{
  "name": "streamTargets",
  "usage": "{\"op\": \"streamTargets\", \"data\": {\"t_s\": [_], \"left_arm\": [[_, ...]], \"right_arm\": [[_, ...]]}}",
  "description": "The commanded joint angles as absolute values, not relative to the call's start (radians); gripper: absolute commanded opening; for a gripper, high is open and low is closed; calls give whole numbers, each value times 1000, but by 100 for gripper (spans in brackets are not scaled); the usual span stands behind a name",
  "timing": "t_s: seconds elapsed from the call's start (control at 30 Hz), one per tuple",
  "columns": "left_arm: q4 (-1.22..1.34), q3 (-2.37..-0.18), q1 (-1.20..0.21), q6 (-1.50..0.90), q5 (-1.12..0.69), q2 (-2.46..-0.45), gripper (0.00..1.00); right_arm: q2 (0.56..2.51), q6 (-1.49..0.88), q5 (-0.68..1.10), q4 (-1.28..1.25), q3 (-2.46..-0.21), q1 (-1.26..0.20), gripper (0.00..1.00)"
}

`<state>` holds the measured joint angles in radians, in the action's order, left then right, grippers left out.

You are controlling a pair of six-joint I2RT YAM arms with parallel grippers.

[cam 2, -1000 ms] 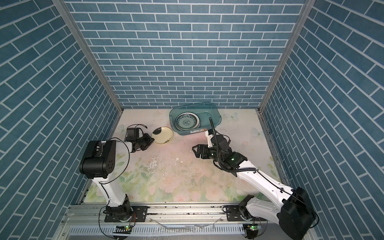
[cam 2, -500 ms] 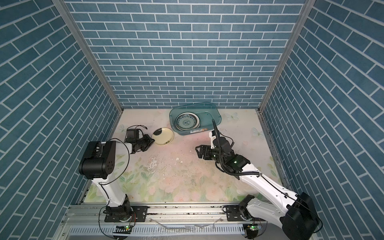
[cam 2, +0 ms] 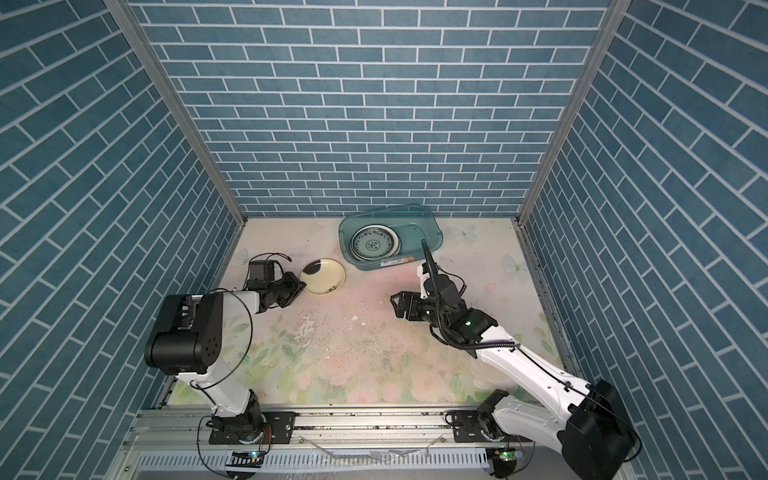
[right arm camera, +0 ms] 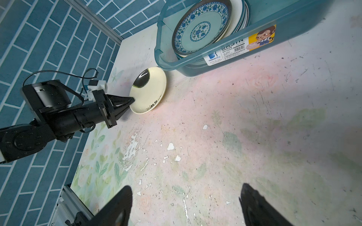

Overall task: Place the plates into the plastic bin on the countertop
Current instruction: Pick up the plate from the top-left of the table.

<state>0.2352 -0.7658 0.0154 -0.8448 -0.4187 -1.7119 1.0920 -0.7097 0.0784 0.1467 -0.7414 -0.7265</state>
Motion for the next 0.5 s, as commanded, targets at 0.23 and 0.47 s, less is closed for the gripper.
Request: {"op": "streamTargets", "data": {"t_s": [0.23,0.47], "left_arm": [[148,-770,13,-807,-375,-1547,0],[131,-774,1,-810,-371,-1478,0]], "right_arm": [[1084,-721,69,143,-773,-728,86],[1074,-719,52,135,-767,-726,87]]}}
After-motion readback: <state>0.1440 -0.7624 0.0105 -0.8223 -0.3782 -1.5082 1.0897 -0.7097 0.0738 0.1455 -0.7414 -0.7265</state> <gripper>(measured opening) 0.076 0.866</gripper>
